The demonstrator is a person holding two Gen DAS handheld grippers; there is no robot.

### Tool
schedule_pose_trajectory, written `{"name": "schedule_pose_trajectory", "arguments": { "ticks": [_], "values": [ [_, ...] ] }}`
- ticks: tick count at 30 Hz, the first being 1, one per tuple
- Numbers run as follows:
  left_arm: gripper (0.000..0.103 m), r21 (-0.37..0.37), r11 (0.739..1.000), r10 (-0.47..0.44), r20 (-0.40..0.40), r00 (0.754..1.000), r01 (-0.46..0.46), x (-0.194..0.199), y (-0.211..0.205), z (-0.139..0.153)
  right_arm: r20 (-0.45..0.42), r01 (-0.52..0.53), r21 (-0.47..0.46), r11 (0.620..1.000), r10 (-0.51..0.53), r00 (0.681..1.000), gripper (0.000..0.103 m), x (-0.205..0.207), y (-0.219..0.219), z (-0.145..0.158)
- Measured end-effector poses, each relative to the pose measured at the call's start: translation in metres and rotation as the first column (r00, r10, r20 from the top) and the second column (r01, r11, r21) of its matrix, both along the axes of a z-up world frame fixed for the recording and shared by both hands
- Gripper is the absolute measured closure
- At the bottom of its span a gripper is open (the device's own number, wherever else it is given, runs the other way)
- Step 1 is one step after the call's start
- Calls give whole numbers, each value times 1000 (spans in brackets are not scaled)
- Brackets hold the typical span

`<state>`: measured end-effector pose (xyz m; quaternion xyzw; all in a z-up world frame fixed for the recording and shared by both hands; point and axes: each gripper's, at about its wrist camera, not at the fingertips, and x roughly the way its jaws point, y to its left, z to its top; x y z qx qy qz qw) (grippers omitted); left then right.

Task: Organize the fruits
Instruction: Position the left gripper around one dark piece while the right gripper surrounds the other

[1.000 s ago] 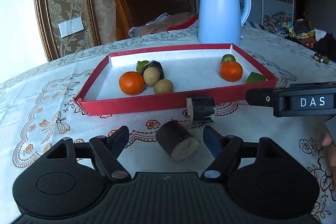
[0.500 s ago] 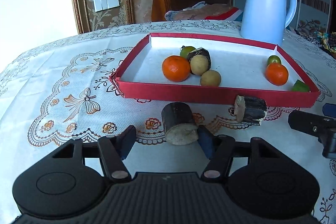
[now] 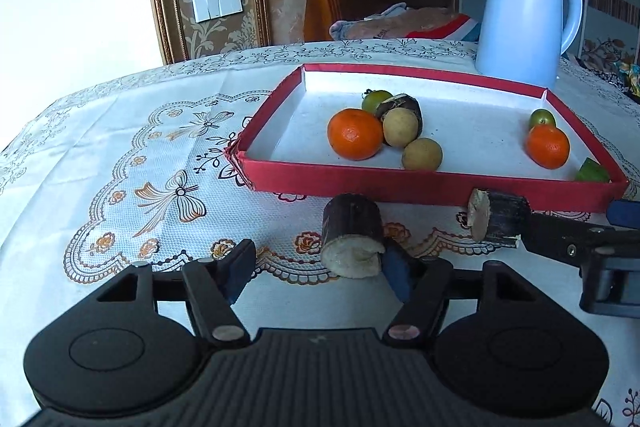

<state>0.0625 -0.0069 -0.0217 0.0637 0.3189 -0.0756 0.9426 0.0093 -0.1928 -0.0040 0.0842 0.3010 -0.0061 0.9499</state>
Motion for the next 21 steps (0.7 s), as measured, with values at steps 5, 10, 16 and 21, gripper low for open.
{"name": "schedule_pose_trajectory", "arguments": {
  "ticks": [5, 10, 16, 21],
  "values": [
    [30, -3, 1000, 9, -3, 1000, -9, 0, 1, -1, -20, 6, 3, 1000, -6, 1000, 0, 9, 8, -2],
    [26, -15, 1000, 24, -11, 1000, -24, 2, 4, -1, -50, 32, 52, 998, -29, 998, 8, 17, 7, -5],
    [26, 6, 1000, 18, 3, 1000, -18, 3, 1, 0, -65, 48, 86, 995, -42, 997, 13, 21, 9, -8],
    [27, 40, 999, 2, 18, 1000, -2, 3, -5, 0, -57, 15, 94, 995, -10, 998, 25, 22, 13, -7]
  ]
}}
